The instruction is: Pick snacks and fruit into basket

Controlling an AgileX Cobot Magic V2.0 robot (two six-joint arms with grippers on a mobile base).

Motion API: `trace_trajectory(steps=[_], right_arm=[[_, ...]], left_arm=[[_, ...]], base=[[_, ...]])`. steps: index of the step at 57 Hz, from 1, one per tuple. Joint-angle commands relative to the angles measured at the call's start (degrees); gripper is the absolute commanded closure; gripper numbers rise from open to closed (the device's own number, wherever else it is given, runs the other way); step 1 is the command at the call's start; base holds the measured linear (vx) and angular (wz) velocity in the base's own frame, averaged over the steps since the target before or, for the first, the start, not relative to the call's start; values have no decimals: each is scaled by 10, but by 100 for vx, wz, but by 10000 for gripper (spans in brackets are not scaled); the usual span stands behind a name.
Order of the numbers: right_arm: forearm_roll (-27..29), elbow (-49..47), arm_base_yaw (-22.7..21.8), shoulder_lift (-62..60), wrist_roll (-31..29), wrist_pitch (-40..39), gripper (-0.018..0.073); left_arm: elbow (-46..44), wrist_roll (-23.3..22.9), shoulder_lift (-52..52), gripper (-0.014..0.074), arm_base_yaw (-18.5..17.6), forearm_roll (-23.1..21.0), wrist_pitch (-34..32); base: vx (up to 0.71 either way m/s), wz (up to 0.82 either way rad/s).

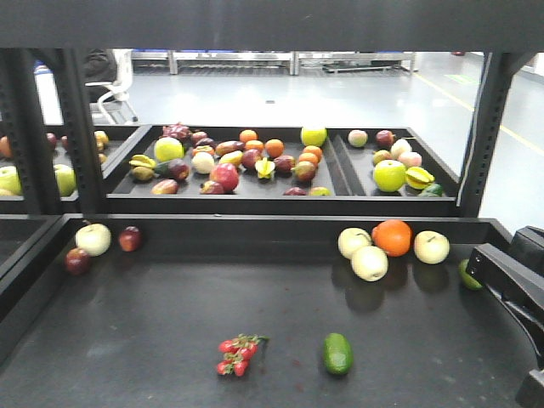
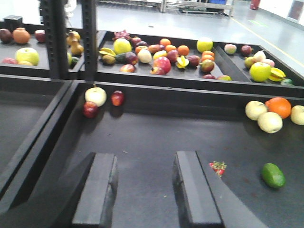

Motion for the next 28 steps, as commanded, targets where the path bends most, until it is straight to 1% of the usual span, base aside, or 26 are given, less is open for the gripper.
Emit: trace_trajectory(steps=[1, 28], right_arm=[[-22, -20, -1, -1, -1, 14, 230], [-22, -20, -1, -2, -1, 14, 230]], left_arm=[[-17, -2, 9, 188, -2, 8, -45], [-17, -2, 9, 188, -2, 8, -45]], base=[[8, -16], [3, -6]])
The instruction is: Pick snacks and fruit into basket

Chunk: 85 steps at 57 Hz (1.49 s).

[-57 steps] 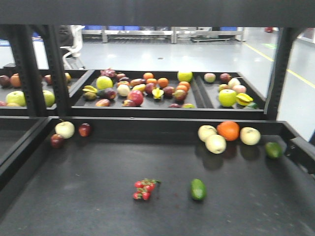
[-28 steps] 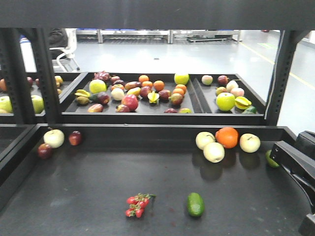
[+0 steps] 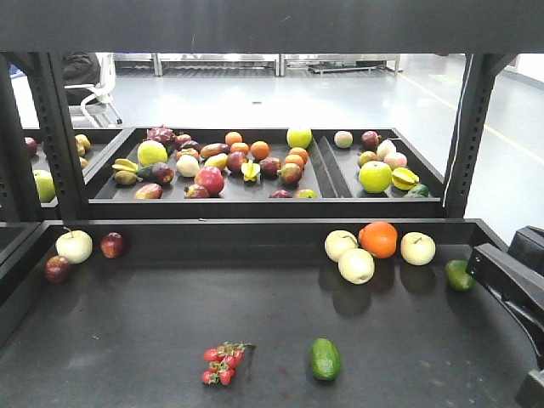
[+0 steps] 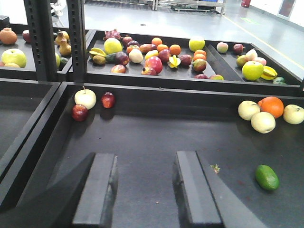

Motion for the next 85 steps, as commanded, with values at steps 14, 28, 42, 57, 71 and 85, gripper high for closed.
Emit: trace_trajectory(steps=[14, 28, 42, 57, 71, 85], right_arm=[[-22, -20, -1, -2, -1, 14, 230], [-22, -21, -1, -2, -1, 19, 230], [-22, -21, -2, -2, -1, 10, 230], [-22, -21, -2, -2, -1, 10, 230], [-22, -21, -2, -2, -1, 10, 230], [-22, -21, -2, -2, -1, 10, 230]], left_arm=[[-17, -2, 6, 188, -2, 9, -45], [-17, -2, 6, 188, -2, 10, -49], [-17, -2, 6, 188, -2, 10, -67], [-17, -2, 6, 188, -2, 9, -82], [-17, -2, 6, 188, -2, 9, -89], [-17, -3, 6, 188, -2, 9, -88]], base=[[0, 0], [0, 0], [0, 0], [0, 0], [0, 0], [0, 0]])
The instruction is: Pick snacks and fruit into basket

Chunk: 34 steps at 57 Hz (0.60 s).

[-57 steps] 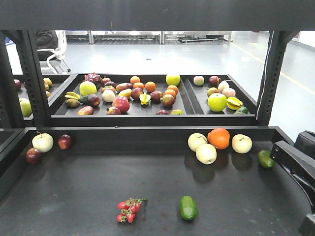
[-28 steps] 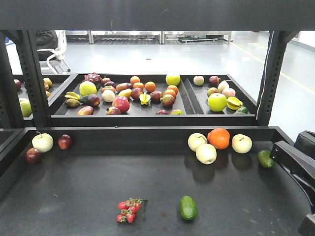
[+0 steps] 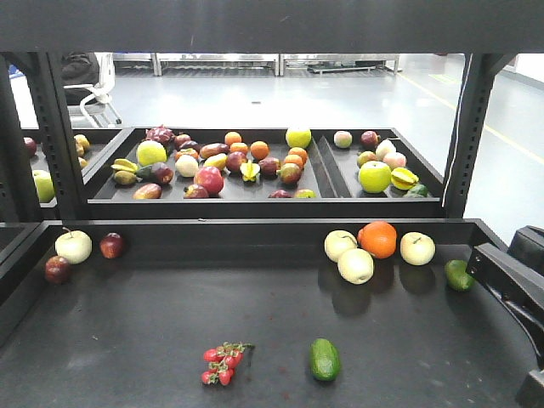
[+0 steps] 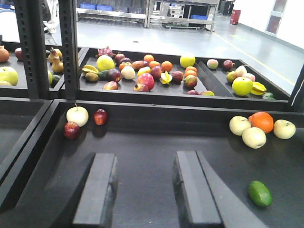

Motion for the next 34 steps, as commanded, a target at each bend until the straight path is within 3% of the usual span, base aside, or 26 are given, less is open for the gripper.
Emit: trace_trajectory(steps=[1, 23, 29, 34], right_arm=[[-22, -21, -2, -2, -1, 11, 230], [-22, -21, -2, -2, 1, 11, 230], [-18, -20, -2, 7, 5, 14, 230], [4, -20, -2, 22, 29, 26, 230]], left_arm=[[-17, -3, 6, 188, -2, 9, -50], [-17, -3, 7, 188, -2, 9, -38], [-17, -3, 22, 188, -3, 6, -73], [-18, 1, 59, 188, -3, -25, -100]], base=[[0, 0], [0, 0], [0, 0], [0, 0]])
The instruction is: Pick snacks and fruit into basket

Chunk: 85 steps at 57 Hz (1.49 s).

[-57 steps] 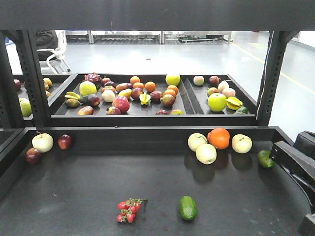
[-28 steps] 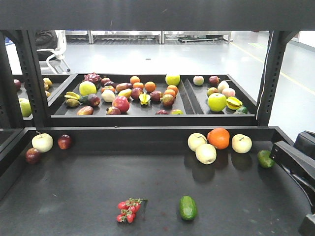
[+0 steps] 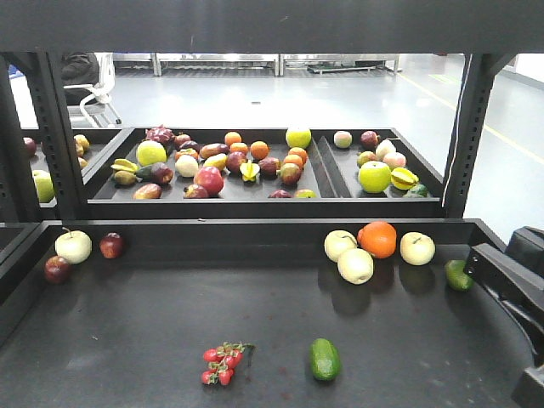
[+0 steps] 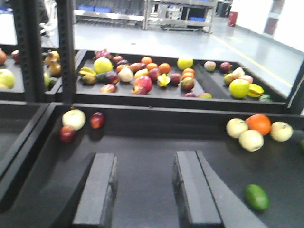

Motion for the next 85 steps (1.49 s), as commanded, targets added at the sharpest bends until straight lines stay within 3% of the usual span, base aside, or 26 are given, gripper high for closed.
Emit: trace_trajectory(steps=[1, 6, 11, 14, 18, 27, 33, 39, 40, 41, 43, 48, 54, 64, 76, 85], right_arm=[[10, -21, -2, 17, 27, 28, 230], [55, -34, -2, 49, 51, 67, 228], [81, -61, -2, 90, 31, 87, 219], [96, -77, -2, 116, 6, 90, 213], [155, -101, -5, 165, -40, 97, 197], [328, -118, -39, 247, -180, 100, 181], [477, -129, -66, 292, -339, 110, 181], [661, -152, -75, 328, -572, 151, 181], [698, -161, -75, 332, -629, 172, 181], [711, -168, -75, 337, -649, 189, 181], [801, -194, -76, 353, -789, 255, 181], [940, -268, -106, 396, -979, 391, 181], [1056, -339, -157, 443, -1046, 440, 181], [1064, -387, -213, 491, -1047, 425, 181], [1048, -390, -224, 548, -1047, 394, 181], [1051, -390, -223, 584, -1047, 384, 181]], left_arm=[[-18, 5, 46, 188, -3, -24, -75], [-18, 42, 105, 172, -3, -62, -72], [-39, 95, 170, 148, -3, -99, -57], [-59, 128, 213, 130, -3, -115, -44], [-99, 166, 287, 105, -3, -139, -26], [-158, 178, 407, 85, -3, -139, -9], [-172, 159, 452, 85, -3, -139, -20], [-172, 140, 462, 85, -3, -150, -49], [-172, 141, 462, 85, -3, -153, -53], [-172, 141, 462, 85, -3, -154, -55], [-172, 141, 462, 85, -3, -154, -59], [-172, 141, 462, 85, -3, -154, -61], [-172, 141, 462, 85, -3, -154, -69], [-177, 147, 482, 85, -3, -154, -66], [-257, 158, 590, 85, -3, -155, -44], [-348, 228, 687, 85, -3, -220, -9]], base=[[0, 0], [0, 0], [0, 0], [0, 0], [0, 0], [0, 0], [0, 0], [0, 0], [0, 0], [0, 0], [0, 0], [0, 0], [0, 0], [0, 0], [0, 0], [0, 0]])
